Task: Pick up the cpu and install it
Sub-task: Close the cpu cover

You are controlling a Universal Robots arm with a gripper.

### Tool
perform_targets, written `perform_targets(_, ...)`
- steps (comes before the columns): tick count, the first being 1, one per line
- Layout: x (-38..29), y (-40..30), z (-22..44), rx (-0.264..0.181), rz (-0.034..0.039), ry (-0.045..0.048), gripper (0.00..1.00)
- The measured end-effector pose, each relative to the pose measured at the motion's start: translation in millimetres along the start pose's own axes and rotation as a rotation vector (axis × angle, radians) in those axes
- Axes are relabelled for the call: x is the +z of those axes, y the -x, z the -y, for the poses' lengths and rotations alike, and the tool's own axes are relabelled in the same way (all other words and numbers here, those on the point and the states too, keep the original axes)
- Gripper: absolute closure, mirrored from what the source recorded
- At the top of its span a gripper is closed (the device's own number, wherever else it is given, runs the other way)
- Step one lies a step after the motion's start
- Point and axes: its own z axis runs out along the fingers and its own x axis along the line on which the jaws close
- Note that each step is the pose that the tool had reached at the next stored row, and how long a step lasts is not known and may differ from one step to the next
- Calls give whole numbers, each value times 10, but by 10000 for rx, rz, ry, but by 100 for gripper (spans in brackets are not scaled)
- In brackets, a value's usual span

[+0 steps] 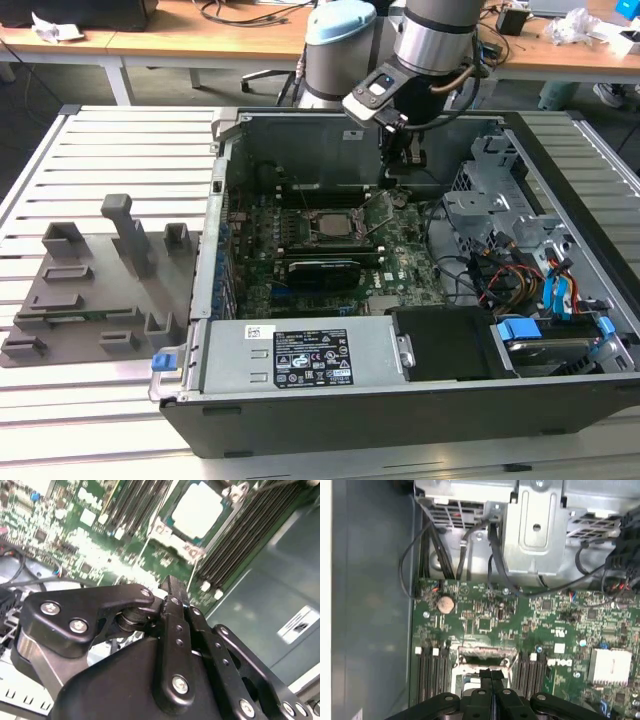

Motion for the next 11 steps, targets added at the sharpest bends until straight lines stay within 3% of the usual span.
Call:
perform_targets(4, 40, -8, -201, 0, 3, -46, 89)
perform_targets(8, 138, -59, -288, 7, 2, -78, 89)
perform_targets(11, 218, -85, -307, 14, 1, -85, 89)
